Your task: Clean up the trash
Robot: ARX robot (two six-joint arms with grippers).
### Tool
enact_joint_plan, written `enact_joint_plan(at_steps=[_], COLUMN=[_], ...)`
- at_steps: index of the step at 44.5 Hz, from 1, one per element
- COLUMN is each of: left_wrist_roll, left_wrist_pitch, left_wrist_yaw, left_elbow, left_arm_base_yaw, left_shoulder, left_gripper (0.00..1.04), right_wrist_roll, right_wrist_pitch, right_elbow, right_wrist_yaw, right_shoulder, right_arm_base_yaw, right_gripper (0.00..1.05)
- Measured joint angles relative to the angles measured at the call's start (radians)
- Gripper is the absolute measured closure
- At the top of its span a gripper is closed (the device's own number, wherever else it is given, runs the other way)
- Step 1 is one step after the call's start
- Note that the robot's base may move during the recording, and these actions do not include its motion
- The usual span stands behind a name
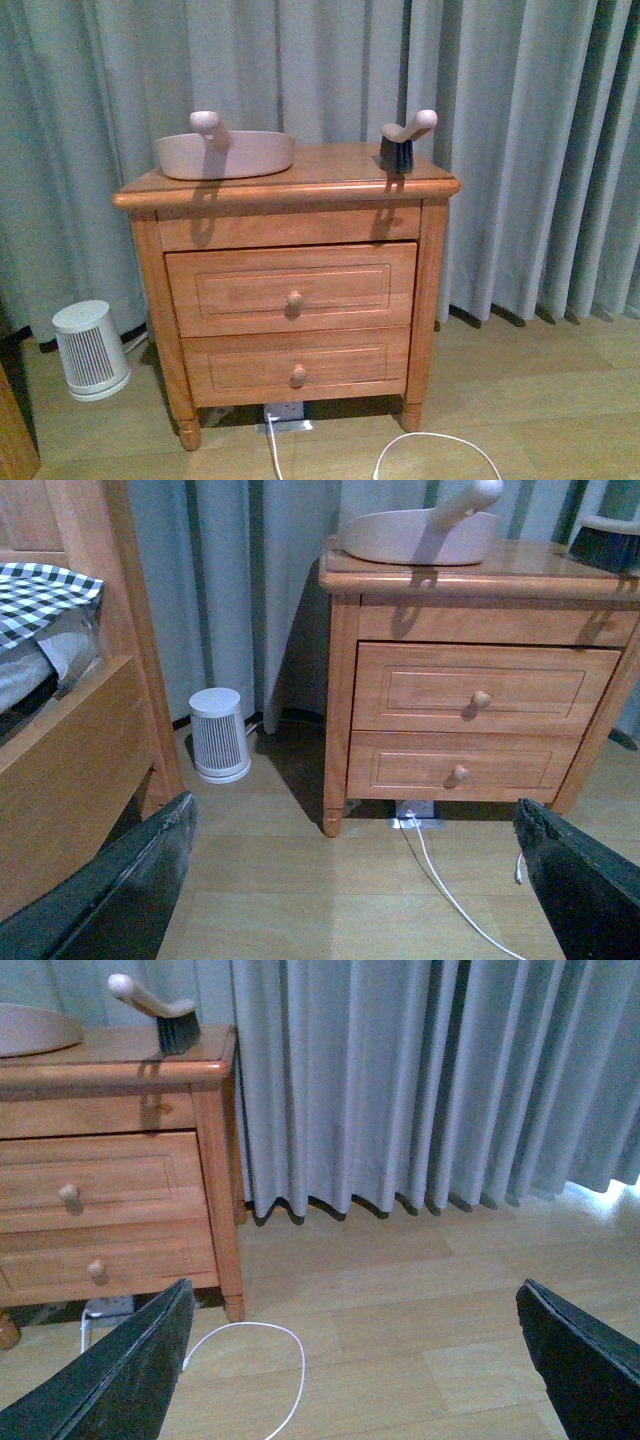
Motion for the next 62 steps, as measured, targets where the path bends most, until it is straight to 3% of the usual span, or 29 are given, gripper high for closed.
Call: enact_joint_plan(at_steps=[62], left_wrist_roll=[0.0], left_wrist_pitch=[0.0], left_wrist_yaw=[0.0], left_elbow=[0.0], left_arm_base_yaw=[0.0], left_shoulder=[0.0], left_gripper=[0.08], right_wrist_roll=[0.0], right_wrist_pitch=[0.0], right_elbow=[0.0], right_wrist_yaw=[0.0], right_shoulder=[0.0], right_arm_base_yaw=[0.0], right_gripper=[0.07])
